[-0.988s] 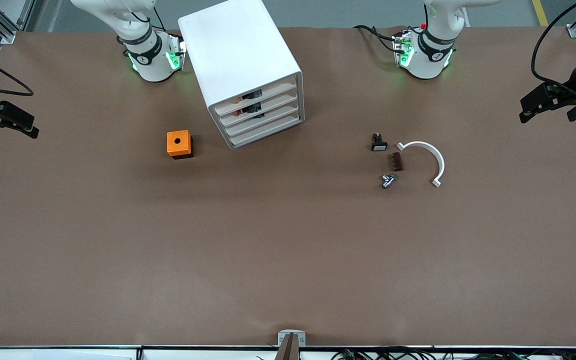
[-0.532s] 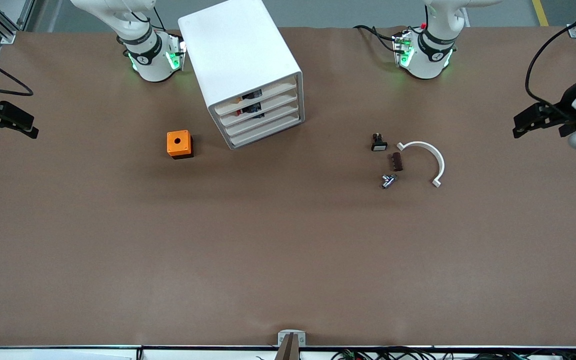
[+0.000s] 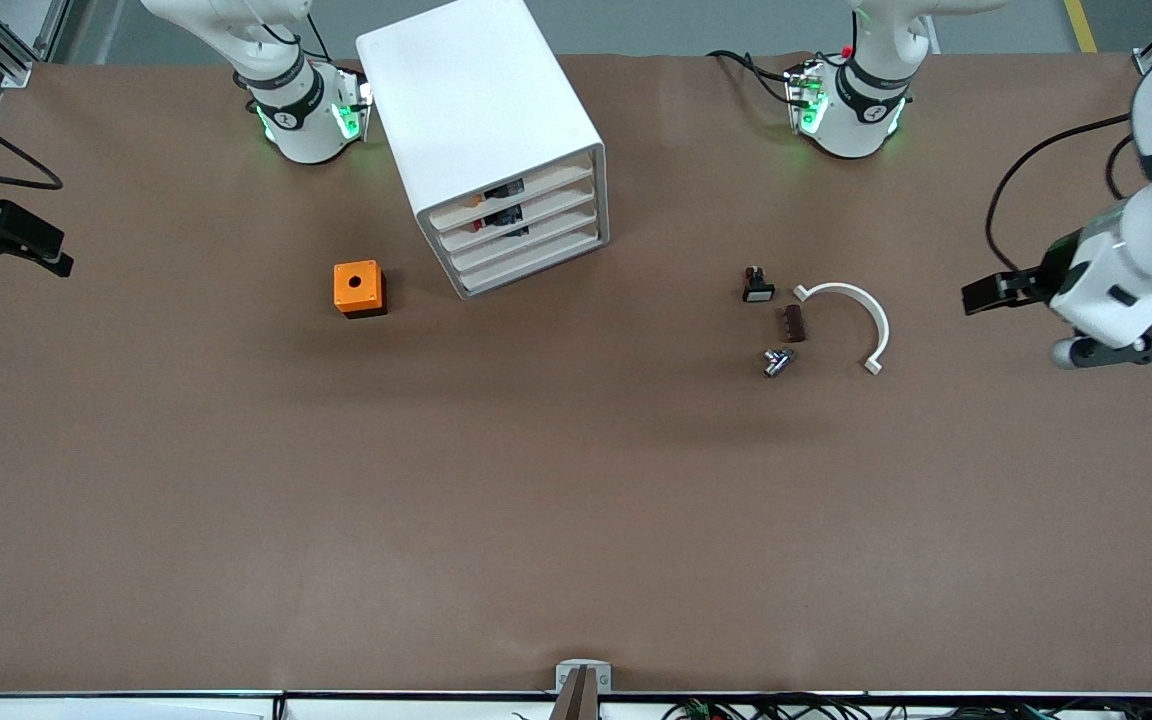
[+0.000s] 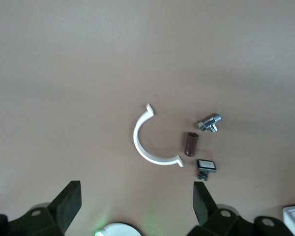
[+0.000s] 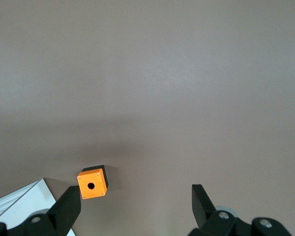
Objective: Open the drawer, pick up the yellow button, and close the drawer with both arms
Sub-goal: 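Move the left gripper toward the white drawer cabinet's handle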
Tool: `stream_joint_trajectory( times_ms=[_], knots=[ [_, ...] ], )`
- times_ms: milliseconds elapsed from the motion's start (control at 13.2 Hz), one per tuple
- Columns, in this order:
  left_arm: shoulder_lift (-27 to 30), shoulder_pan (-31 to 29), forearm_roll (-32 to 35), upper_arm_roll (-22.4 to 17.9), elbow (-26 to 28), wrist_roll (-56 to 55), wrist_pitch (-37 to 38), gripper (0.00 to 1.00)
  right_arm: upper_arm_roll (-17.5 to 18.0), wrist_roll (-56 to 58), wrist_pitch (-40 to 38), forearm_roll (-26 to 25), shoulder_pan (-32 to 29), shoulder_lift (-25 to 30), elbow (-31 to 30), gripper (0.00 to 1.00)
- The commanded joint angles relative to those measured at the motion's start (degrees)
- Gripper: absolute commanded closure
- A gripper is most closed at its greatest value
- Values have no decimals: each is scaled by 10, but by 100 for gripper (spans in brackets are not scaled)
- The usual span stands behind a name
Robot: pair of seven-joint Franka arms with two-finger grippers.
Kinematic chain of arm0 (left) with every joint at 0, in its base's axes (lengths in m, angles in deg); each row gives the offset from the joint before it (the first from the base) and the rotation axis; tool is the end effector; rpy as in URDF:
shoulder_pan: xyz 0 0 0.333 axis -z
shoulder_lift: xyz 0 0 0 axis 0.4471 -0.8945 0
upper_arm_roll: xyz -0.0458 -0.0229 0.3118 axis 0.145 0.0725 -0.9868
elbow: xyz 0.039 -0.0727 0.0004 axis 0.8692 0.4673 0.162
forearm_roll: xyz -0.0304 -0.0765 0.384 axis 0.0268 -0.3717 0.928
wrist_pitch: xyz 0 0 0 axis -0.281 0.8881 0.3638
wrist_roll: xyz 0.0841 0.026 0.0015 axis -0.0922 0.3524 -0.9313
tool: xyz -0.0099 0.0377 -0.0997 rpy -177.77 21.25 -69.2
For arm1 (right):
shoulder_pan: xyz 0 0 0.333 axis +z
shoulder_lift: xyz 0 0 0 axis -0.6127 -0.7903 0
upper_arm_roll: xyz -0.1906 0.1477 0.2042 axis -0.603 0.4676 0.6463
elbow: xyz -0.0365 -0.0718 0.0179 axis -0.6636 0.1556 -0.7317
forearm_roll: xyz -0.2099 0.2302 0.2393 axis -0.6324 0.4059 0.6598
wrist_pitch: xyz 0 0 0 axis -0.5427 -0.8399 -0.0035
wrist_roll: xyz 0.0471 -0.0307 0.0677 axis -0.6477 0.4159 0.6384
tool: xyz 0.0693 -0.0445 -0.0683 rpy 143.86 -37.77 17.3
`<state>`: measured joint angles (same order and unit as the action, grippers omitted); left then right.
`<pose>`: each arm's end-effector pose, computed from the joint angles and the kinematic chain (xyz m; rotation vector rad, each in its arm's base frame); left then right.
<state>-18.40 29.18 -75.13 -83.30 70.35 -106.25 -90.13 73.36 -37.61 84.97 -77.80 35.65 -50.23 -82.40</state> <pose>0.5801 -0.0713 0.5253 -3.0395 -0.3066 0.3420 0.5511 -0.0245 0.6440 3.1195 -0.0668 -0.0090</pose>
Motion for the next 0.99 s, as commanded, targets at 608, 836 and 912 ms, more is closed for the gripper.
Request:
stream_joint_trajectory(
  times_ms=[608, 836, 912],
  knots=[
    [-125, 163, -153, 13, -24, -591, 22, 0, -1, -10, 0, -8, 5, 9, -2, 0],
    [-155, 201, -197, 13, -24, -714, 22, 0, -1, -10, 0, -8, 5, 9, -2, 0],
    [-167, 215, -220, 12, -24, -753, 22, 0, -1, -10, 0, -8, 5, 9, -2, 0]
  ],
)
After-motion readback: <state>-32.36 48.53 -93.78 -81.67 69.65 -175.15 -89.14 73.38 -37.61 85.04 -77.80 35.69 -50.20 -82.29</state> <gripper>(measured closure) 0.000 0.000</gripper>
